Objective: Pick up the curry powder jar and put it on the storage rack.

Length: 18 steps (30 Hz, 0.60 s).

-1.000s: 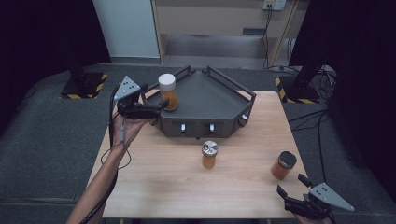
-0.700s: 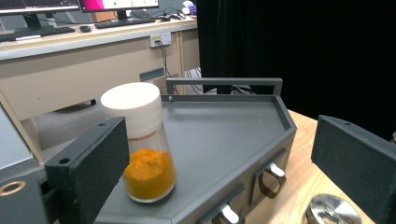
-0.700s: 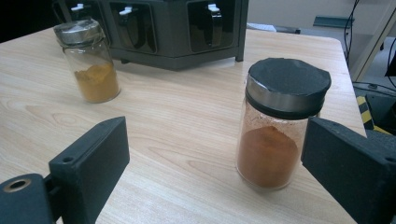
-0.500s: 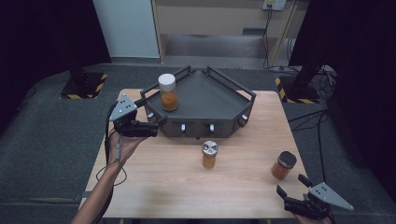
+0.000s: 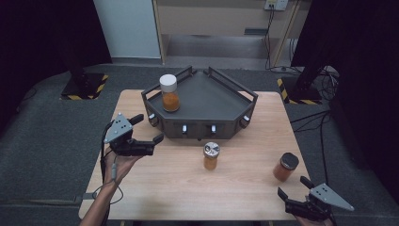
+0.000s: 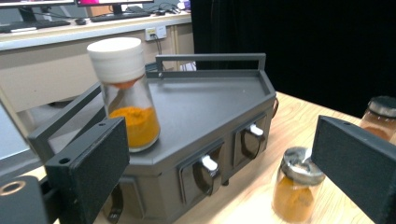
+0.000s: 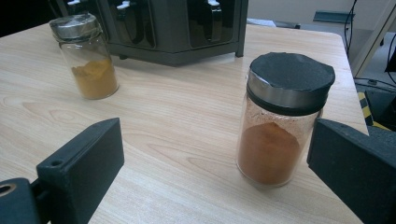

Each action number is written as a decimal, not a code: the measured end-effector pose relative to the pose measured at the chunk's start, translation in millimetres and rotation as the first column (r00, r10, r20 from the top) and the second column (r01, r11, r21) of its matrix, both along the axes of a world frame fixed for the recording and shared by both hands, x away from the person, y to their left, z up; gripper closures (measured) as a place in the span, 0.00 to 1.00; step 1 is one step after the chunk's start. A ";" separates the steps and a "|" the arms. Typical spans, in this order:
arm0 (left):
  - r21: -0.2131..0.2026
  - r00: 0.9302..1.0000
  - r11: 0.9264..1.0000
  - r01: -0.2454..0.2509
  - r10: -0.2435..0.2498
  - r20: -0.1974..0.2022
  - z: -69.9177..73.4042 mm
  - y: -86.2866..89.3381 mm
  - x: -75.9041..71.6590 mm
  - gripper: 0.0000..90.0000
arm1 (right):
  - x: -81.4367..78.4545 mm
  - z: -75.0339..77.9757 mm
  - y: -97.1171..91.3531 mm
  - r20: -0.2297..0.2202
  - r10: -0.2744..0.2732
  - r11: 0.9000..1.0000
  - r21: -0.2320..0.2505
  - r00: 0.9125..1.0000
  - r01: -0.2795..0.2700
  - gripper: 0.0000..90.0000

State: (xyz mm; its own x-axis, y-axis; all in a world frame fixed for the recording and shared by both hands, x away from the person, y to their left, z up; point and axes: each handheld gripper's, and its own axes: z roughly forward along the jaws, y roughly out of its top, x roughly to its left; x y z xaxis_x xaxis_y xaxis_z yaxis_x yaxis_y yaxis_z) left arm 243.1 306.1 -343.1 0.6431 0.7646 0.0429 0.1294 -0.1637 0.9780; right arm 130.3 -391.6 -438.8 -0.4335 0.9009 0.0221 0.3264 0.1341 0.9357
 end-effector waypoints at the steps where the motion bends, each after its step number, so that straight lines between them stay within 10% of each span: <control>1: 0.002 1.000 1.000 0.002 -0.002 -0.003 -1.7 1.7 -1.7 0.04 | 0.1 0.1 -0.4 0.000 0.001 1.000 -0.001 1.000 -0.001 0.04; 18: -0.007 0.997 1.000 -0.005 0.004 -0.082 -44.0 37.2 -28.9 0.04 | 0.9 0.5 -0.2 -0.004 0.011 1.000 -0.005 1.000 -0.011 0.05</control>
State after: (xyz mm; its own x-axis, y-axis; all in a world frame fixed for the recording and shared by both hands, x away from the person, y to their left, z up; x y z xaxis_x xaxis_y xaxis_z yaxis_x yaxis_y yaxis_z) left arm 214.2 343.3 -387.1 0.6410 0.7674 -0.0148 0.2095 -0.1564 0.9652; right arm 131.3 -391.9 -438.2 -0.4433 0.8962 0.0193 0.3290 0.1427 0.9335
